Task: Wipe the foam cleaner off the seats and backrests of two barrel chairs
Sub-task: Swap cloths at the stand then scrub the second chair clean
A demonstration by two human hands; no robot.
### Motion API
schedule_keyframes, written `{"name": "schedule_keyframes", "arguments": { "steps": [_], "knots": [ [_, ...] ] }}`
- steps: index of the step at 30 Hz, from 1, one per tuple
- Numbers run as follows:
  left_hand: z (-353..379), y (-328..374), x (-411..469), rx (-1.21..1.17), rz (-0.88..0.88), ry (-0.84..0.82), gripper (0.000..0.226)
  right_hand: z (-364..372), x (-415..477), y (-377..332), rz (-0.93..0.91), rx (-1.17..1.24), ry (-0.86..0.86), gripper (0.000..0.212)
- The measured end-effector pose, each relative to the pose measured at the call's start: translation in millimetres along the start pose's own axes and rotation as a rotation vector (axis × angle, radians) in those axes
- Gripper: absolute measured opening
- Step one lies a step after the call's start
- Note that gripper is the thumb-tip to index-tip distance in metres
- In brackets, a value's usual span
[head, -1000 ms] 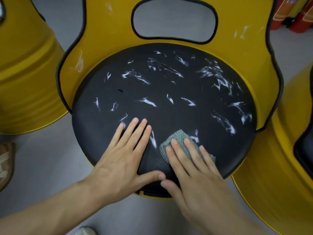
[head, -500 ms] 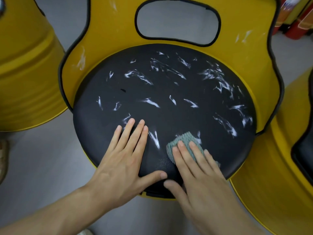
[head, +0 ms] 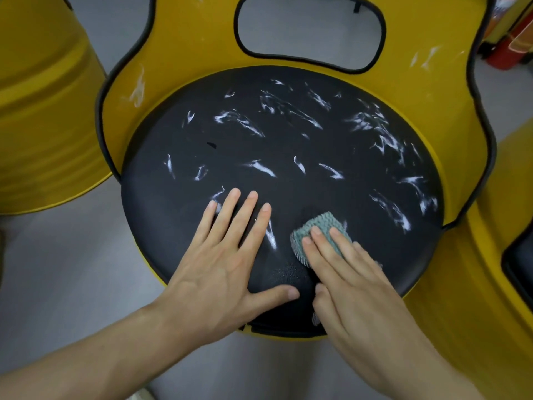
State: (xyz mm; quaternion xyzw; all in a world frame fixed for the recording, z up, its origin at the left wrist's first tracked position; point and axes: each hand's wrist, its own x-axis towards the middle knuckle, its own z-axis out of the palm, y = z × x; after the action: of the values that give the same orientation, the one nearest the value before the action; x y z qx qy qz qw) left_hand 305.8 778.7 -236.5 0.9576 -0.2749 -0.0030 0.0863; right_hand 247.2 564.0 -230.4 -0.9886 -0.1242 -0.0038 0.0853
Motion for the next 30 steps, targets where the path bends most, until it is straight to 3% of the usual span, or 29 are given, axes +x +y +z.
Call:
{"name": "schedule_keyframes", "arguments": {
  "steps": [6,13,17,22,30],
  "knots": [
    [-5.8,-0.6,12.9,0.017,0.012,0.004,0.12,3.8,50.5,5.9,0.028,-0.076,-0.04,0.077],
    [-4.8,4.7,19.2,0.041,0.033,-0.036,0.118,10.3,-17.6,3.3,-0.018,-0.096,0.02,0.074],
    [-3.5,4.6,21.8,0.037,0.056,-0.041,0.107,9.6,1.7,9.8,-0.026,-0.103,-0.022,0.074],
    [-5.0,7.7,27.7,0.068,0.037,-0.047,0.113,-1.9,49.5,11.9,0.012,-0.107,-0.106,0.083],
    [-8.5,11.0,30.5,0.059,0.044,-0.051,0.119,8.3,-14.4,4.2,0.011,-0.099,-0.017,0.071]
  ]
}}
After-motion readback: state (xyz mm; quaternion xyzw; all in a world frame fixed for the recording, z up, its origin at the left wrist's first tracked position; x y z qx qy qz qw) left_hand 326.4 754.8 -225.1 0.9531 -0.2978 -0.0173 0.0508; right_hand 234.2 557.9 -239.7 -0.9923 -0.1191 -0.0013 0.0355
